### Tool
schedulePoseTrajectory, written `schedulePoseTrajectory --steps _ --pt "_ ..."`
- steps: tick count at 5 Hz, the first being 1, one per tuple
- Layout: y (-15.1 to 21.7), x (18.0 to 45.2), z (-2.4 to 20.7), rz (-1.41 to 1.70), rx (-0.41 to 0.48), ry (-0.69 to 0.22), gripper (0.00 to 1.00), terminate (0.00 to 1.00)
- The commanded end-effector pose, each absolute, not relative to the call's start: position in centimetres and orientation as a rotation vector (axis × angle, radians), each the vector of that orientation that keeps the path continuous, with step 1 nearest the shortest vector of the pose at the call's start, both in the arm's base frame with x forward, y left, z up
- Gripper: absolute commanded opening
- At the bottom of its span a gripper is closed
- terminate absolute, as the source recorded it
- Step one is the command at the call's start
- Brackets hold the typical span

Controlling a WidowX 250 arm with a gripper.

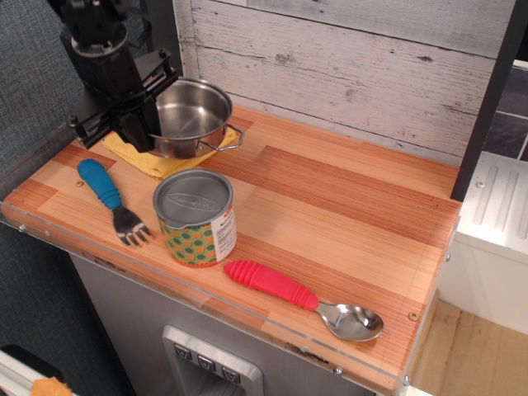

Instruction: Place pot on top of orange towel

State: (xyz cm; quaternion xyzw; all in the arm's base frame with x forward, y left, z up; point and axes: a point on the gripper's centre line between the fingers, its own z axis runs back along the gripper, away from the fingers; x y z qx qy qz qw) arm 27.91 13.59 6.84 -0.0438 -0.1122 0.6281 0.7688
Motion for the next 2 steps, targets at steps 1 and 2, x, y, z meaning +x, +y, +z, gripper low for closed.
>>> schedulePoseTrajectory --steps 1,2 --pt "15.99 29.55 6.74 1.393 -0.118 -0.288 0.00 0.00" --pt "16.92 30.01 6.16 1.402 -0.125 -0.280 0.00 0.00"
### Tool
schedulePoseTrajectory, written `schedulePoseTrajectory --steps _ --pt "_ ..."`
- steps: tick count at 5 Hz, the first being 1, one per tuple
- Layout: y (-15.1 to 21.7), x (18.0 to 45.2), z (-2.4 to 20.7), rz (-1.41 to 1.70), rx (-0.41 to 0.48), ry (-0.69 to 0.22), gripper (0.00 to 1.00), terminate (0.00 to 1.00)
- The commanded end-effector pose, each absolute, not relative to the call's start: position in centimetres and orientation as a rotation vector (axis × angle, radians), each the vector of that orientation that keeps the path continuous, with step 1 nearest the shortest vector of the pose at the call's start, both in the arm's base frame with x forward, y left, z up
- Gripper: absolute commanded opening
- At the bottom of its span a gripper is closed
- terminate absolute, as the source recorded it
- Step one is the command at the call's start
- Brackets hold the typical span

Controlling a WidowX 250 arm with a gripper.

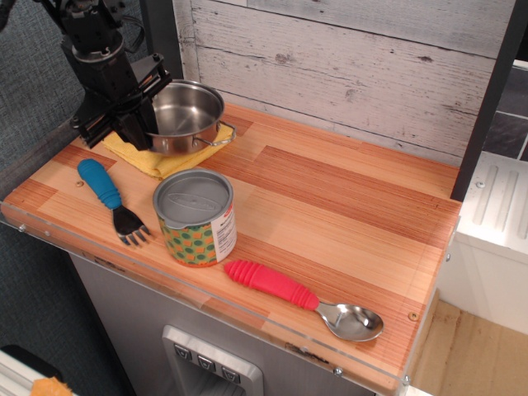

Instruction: Place pot on top of orange towel

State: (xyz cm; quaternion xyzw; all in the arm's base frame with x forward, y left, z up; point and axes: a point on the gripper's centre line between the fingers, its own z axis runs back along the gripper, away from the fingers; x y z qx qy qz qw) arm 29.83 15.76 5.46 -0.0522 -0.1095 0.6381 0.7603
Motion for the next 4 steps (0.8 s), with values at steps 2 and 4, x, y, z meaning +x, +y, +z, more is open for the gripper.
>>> schedulePoseTrajectory --steps 2,4 --pt "17.27 30.54 4.87 1.374 -0.099 -0.235 0.00 0.00" --pt "17.51 30.45 4.84 1.320 -0.082 -0.207 1.00 0.00"
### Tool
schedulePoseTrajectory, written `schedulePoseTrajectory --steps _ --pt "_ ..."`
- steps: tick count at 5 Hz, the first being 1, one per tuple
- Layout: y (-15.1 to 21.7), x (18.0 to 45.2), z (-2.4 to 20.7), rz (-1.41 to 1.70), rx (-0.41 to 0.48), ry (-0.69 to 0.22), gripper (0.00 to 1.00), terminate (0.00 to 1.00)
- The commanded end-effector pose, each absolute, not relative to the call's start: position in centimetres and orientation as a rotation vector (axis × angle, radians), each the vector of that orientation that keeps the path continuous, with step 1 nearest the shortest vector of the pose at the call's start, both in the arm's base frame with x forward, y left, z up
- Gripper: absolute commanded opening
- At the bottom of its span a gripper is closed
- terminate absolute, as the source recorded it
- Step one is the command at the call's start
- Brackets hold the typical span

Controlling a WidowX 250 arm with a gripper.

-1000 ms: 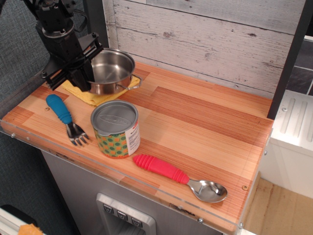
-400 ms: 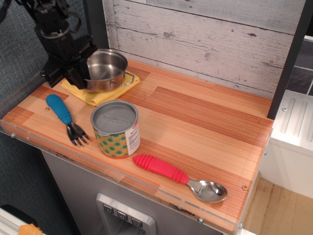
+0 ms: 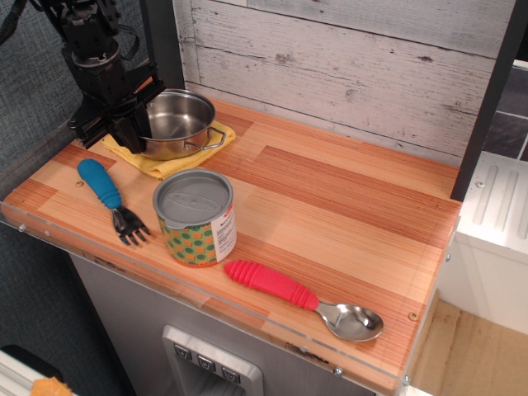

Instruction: Place pot on top of orange towel

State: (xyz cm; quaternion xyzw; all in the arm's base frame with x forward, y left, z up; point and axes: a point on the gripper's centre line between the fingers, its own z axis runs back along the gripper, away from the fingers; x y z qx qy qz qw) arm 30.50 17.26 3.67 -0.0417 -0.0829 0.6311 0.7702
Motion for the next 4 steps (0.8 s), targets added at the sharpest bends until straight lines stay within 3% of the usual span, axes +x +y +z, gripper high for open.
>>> schedulePoseTrajectory --steps 1,2,3,4 --pt "17.4 30.5 5.8 1.289 -0.053 -0.224 1.00 0.00" --pt "17.1 30.6 7.2 1.256 -0.041 -0.243 1.00 0.00" --pt "16.4 30.8 9.5 1.226 0.048 -0.241 1.00 0.00" --pt "15.5 31.3 11.1 1.169 0.030 -0.234 1.00 0.00"
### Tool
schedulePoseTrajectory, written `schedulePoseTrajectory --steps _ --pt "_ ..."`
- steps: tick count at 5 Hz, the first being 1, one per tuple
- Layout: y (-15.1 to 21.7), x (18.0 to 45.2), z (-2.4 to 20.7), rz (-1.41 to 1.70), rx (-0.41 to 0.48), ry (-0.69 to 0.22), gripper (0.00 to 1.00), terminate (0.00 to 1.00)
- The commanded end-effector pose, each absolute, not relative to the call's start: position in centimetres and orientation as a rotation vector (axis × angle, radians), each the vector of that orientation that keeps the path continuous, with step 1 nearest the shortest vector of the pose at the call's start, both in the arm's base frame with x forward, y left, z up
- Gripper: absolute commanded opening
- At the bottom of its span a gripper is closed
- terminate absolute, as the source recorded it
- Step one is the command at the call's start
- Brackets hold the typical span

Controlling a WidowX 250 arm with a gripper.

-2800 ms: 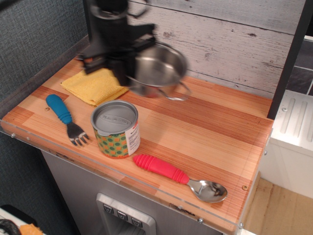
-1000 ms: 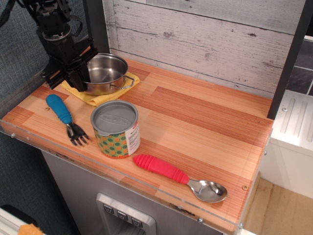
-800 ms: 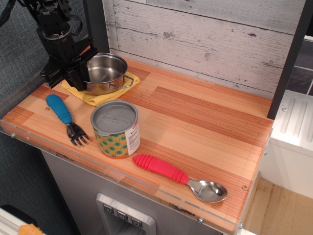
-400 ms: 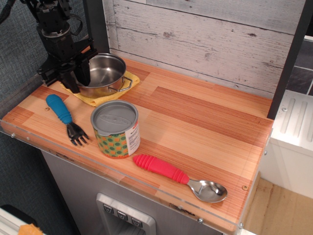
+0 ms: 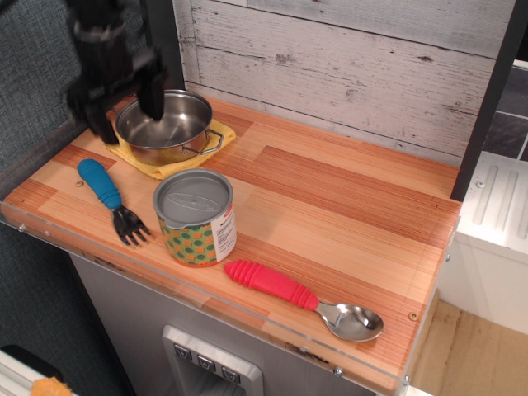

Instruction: Place pot on top of orange towel

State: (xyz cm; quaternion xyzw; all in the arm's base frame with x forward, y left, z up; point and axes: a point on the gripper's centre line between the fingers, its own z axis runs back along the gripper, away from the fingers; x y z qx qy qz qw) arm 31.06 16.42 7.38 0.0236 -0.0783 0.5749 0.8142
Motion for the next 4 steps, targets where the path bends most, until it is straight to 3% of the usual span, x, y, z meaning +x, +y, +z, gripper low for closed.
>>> schedulePoseTrajectory --steps 1,3,4 --pt "13.5 31.8 12.8 1.048 0.045 -0.223 1.00 0.00" --pt "10.1 31.9 15.4 0.654 0.073 -0.149 1.00 0.00" --pt "8.9 30.3 16.7 0.575 0.087 -0.123 1.00 0.00"
